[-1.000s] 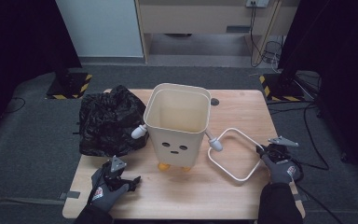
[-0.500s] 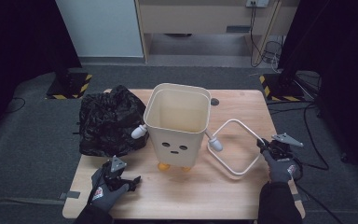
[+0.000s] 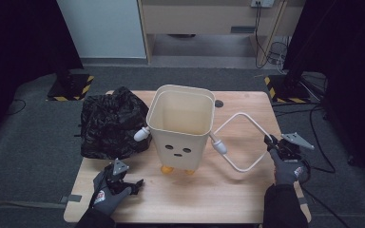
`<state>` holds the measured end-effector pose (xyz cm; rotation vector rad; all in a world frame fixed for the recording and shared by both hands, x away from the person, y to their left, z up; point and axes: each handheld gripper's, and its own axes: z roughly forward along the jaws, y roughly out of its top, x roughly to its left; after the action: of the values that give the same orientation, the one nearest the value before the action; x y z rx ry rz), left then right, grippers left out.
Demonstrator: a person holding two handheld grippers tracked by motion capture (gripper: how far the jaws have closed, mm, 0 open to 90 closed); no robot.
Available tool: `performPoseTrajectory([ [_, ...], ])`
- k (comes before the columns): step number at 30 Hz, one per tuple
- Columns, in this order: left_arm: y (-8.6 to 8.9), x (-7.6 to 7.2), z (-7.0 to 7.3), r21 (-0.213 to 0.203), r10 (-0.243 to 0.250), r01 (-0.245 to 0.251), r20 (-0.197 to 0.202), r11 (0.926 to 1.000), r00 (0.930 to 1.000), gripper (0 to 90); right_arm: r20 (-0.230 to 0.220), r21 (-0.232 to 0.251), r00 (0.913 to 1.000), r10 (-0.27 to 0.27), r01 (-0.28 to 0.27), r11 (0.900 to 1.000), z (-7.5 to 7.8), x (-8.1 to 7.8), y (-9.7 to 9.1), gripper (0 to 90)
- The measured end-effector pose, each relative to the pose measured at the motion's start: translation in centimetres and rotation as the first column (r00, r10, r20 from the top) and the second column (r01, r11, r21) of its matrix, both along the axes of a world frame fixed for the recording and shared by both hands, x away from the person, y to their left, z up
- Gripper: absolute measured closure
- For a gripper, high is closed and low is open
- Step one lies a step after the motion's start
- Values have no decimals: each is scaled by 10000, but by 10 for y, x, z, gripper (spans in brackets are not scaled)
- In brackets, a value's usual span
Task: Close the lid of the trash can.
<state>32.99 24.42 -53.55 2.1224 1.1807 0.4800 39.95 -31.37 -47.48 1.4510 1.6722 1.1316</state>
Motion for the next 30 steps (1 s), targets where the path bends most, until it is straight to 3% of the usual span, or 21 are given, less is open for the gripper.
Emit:
performPoseTrajectory([
  [1,0,0,0,1,-3,3,2,10000,10000,0,269,79,9996,-86,84,9999,4,-1,0,758],
  [3,0,0,0,3,-1,1,2,10000,10000,0,326,138,9994,-131,126,9998,6,-1,0,757],
  [5,0,0,0,5,-3,3,2,10000,10000,0,654,343,9977,-164,141,9993,12,-2,0,755],
  [13,0,0,0,3,13,-13,5,10000,10000,0,1247,590,9915,-363,291,9978,25,-6,-1,756],
  [30,0,0,0,-7,41,-41,7,10000,10000,0,2015,937,9775,-628,446,9946,42,-6,-2,755],
])
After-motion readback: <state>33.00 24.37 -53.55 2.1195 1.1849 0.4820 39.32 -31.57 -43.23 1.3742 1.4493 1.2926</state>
